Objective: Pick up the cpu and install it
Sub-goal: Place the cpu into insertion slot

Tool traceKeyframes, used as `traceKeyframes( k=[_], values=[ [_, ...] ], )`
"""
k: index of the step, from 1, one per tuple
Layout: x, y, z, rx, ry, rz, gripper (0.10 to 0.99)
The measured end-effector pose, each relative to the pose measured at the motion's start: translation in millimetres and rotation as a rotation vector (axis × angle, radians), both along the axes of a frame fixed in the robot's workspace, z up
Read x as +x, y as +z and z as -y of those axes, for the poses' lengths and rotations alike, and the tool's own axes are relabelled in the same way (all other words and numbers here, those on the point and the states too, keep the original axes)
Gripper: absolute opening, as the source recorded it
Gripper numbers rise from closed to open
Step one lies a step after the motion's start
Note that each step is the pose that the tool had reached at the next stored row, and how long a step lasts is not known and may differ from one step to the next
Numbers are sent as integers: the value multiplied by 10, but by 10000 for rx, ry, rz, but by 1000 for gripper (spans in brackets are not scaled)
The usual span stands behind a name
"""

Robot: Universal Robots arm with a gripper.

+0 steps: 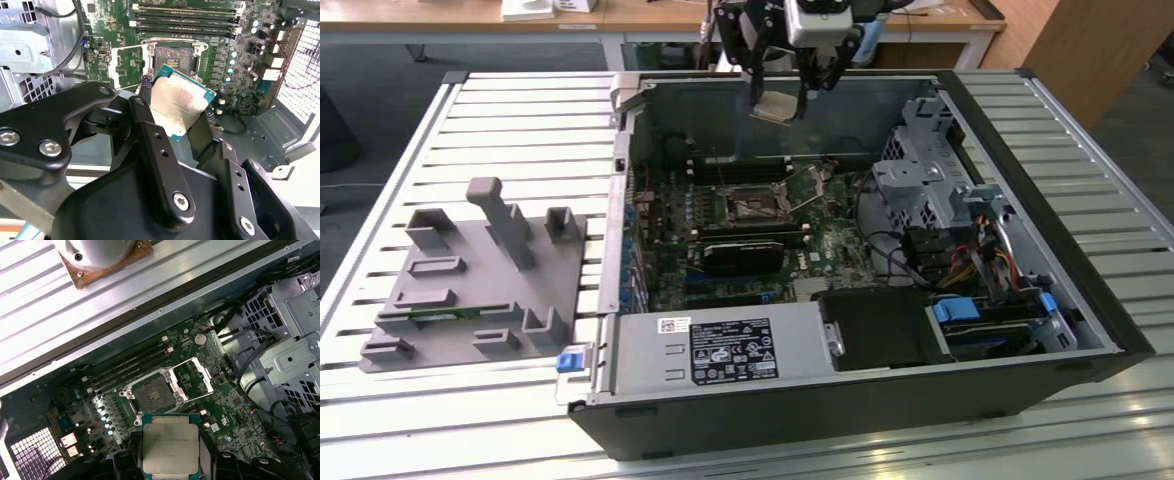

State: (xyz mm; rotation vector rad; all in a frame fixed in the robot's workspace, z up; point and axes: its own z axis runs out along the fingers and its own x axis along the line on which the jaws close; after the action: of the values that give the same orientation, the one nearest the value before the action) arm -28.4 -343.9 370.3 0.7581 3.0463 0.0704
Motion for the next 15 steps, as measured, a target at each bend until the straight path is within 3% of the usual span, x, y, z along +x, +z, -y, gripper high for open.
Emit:
traceKeyframes(
  k=[15],
  values=[
    [0, -7, 0, 0, -435, 0, 541]
  ],
)
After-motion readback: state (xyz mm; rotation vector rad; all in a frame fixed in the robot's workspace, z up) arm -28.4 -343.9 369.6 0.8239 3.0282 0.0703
